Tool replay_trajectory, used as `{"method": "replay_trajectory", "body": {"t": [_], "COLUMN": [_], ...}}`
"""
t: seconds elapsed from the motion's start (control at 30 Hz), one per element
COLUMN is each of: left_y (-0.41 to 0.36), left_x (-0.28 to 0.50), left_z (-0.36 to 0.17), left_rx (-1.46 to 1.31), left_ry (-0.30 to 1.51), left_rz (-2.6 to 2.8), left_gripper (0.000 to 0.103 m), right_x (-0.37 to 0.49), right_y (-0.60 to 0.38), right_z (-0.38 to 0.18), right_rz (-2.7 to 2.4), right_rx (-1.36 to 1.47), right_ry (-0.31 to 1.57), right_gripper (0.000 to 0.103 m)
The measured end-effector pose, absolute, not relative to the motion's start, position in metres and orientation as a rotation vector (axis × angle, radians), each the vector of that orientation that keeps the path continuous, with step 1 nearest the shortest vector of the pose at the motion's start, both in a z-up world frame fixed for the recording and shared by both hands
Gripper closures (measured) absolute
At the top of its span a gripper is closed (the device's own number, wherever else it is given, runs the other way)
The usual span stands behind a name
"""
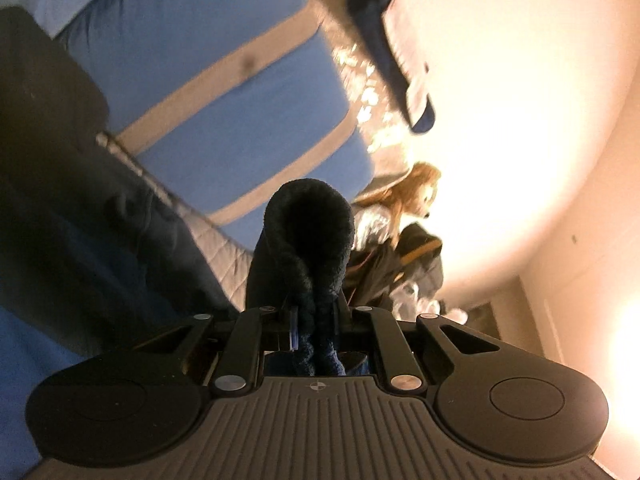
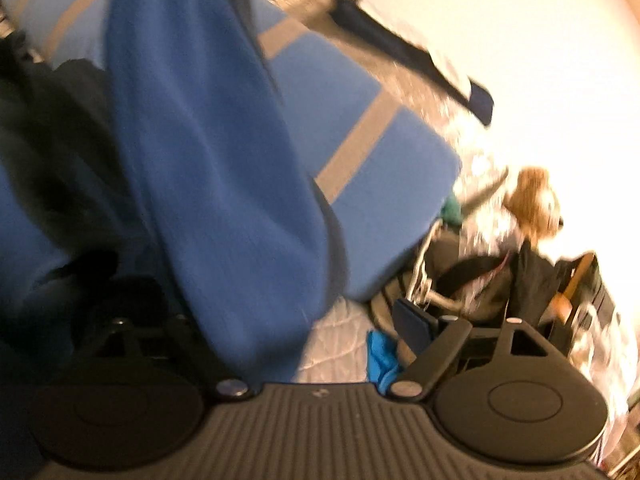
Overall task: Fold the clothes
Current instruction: 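Hold the sleeve cuff up with the left gripper while the right gripper opens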
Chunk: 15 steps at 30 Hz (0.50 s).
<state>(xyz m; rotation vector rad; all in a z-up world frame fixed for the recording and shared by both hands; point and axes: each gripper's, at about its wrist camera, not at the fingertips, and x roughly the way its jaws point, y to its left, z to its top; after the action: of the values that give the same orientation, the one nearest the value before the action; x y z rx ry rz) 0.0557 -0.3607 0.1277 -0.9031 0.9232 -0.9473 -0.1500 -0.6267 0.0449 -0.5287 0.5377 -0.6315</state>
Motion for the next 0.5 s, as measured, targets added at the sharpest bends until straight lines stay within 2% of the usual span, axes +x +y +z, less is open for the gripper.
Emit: {"method": "replay_trajectory", "body": {"t": [0.17,0.27,0.4,0.5], "left_y": [-0.343,-0.333,-0.321,-0.312], "left_x": [0.058,0.06,0.062,0.063], "left_z": [0.143,0.15,0.158,0.165], "left_rx": [-0.929,-0.931,-0.936,-0.948], "left_ry": [0.88,0.865,0.843,0.811], "left_rz": [-0.937,-0.928,-0.918,-0.921], "left_gripper": [0.089,0.089,0.089,0.09], "right_x": [-0.145,-0.144,-0.138,-0.123], "right_y": [-0.65,-0.663,-0.67,-0.669], "right_z": [0.057,0.062,0.067,0.058], "right_rz": [-0.649,-0.665,-0.662,-0.682], "right_rx": [-0.412,-0.306,-0.194,-0.196], "right_ry": [0.573,0.577,0.586,0.699], "right_gripper": [0.011,0.006,0.004,0.003]}}
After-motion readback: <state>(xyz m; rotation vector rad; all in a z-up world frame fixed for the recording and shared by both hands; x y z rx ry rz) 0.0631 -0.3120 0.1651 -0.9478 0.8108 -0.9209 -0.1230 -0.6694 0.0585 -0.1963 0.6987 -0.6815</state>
